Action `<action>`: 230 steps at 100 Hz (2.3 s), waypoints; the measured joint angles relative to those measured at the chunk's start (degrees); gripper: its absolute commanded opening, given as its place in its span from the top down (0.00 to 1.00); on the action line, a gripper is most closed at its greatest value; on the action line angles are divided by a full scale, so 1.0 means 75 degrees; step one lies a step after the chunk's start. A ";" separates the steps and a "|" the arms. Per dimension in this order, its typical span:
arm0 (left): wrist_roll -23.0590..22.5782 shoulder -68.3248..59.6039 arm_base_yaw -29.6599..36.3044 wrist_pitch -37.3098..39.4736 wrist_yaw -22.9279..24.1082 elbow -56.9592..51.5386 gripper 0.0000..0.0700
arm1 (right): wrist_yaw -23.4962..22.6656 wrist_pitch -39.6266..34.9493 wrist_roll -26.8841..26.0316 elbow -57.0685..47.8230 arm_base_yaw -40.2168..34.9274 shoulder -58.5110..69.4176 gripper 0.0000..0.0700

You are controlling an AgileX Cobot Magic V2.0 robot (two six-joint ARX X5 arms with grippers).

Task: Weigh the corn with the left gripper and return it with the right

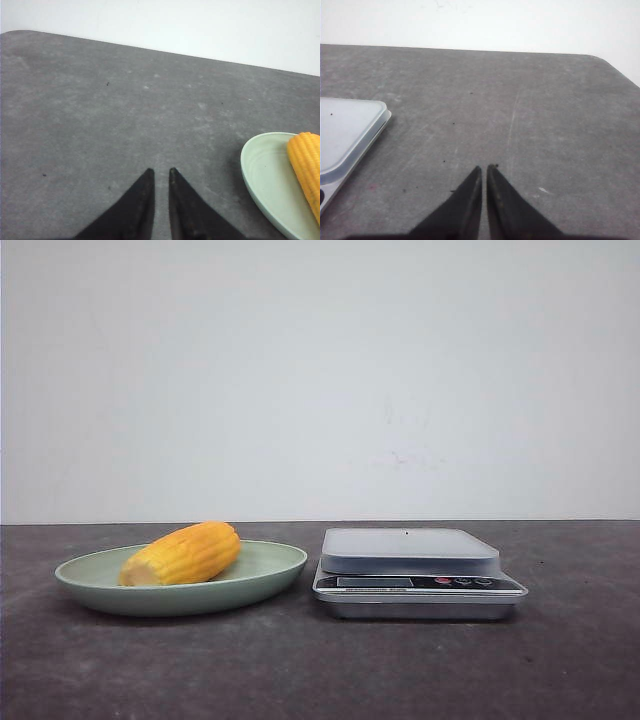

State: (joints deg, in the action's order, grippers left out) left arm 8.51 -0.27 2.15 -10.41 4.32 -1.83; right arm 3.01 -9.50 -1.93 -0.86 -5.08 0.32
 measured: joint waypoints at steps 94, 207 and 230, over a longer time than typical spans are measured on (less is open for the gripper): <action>0.0000 0.0000 0.0000 0.0000 0.0000 0.0000 0.98 | 0.0169 0.0210 0.0449 0.0006 0.0000 0.0000 0.98; 0.0583 0.0000 0.0000 0.0892 -0.0157 -0.0026 0.98 | -0.1615 0.2859 -0.2608 -0.0032 -0.0006 -0.0003 1.00; 0.1387 -0.0836 0.0000 0.0600 -0.0248 -0.1562 0.98 | -0.1288 0.1457 -0.2801 -0.1364 -0.0009 0.0452 1.00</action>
State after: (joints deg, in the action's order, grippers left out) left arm 18.92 -6.55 2.15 -5.91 2.46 -13.54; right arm -6.66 1.43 -22.94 -11.09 -5.15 3.70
